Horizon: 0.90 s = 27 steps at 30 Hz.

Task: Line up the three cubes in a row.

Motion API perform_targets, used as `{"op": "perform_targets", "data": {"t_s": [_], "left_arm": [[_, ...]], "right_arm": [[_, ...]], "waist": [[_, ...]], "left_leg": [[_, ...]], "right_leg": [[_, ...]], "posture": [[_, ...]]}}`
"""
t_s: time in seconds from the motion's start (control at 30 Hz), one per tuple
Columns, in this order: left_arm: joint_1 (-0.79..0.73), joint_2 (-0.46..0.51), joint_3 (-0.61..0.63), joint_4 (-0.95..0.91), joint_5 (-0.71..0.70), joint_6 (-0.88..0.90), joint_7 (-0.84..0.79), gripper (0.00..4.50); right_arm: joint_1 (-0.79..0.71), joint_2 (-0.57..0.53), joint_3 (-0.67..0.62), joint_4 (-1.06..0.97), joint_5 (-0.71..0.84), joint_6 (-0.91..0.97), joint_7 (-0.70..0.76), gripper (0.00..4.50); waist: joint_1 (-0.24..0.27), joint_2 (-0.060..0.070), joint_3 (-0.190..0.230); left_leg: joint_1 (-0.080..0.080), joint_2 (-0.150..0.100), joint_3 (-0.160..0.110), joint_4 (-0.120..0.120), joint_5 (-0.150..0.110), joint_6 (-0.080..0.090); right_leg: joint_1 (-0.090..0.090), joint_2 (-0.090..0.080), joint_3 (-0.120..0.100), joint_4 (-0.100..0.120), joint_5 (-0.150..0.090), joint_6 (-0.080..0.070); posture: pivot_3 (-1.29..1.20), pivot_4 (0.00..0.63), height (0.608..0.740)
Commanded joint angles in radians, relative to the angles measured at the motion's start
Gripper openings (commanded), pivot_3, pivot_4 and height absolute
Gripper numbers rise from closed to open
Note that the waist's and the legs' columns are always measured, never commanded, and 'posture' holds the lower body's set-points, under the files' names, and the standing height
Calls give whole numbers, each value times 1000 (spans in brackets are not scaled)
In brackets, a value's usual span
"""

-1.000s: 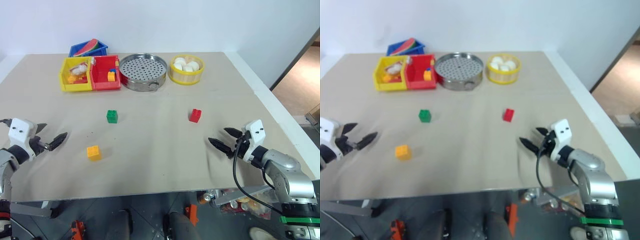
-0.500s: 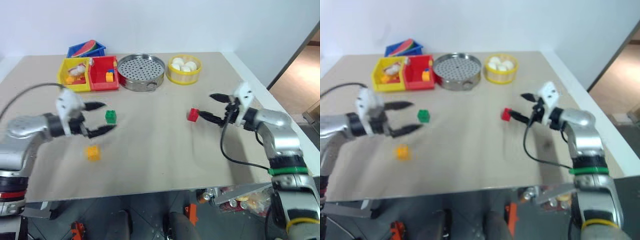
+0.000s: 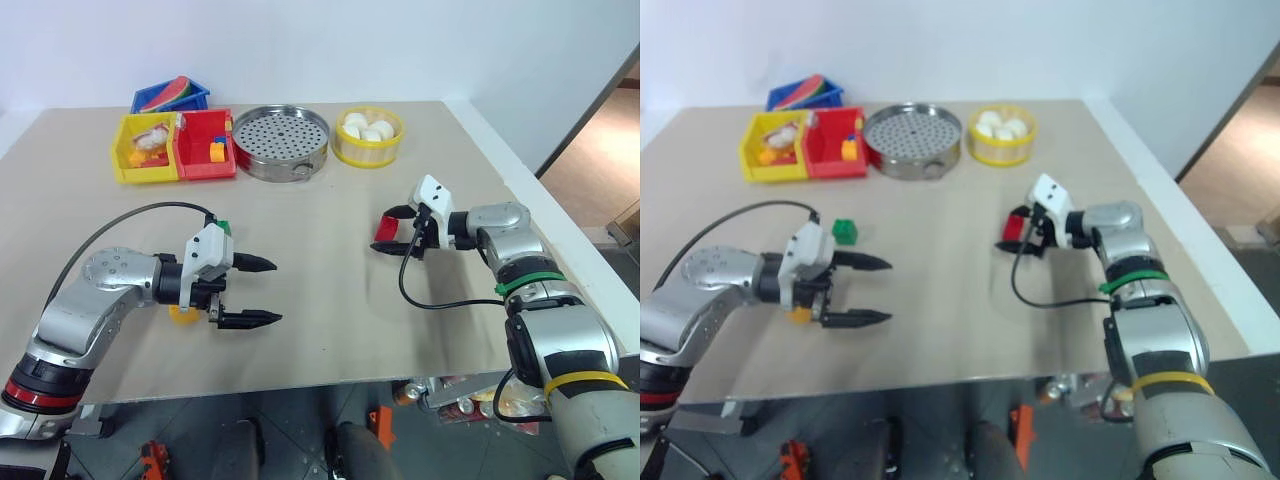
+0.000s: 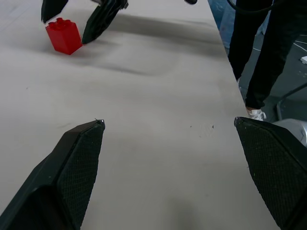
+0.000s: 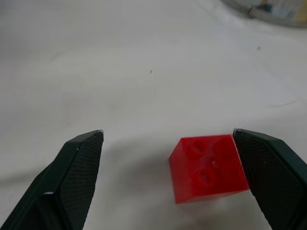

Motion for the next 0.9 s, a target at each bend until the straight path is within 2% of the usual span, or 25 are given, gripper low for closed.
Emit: {"op": "perform_targets", "data": {"t_s": [0.03, 0.33, 0.9], "left_arm": [[23, 7, 21, -55, 4, -4, 17, 4481], [74, 11, 45, -111, -15, 31, 63, 4481], [43, -5, 31, -67, -4, 19, 65, 4481]], "right_arm": [[-29, 2, -12, 34, -26, -19, -18, 4500], [-48, 10, -30, 73, -63, -12, -79, 4500], [-59, 28, -79, 56, -50, -16, -57, 4500]], "waist": [[0, 0, 0], [0, 0, 0], [0, 0, 0]], "left_leg": [[0, 0, 0, 0, 0, 0], [2, 0, 2, 1, 0, 0], [2, 0, 6, 1, 0, 0]], "right_leg": [[0, 0, 0, 0, 0, 0], [1, 0, 3, 0, 2, -1], [-1, 0, 7, 0, 3, 2]], "posture": [[0, 150, 740], [0, 150, 740], [0, 150, 740]]}}
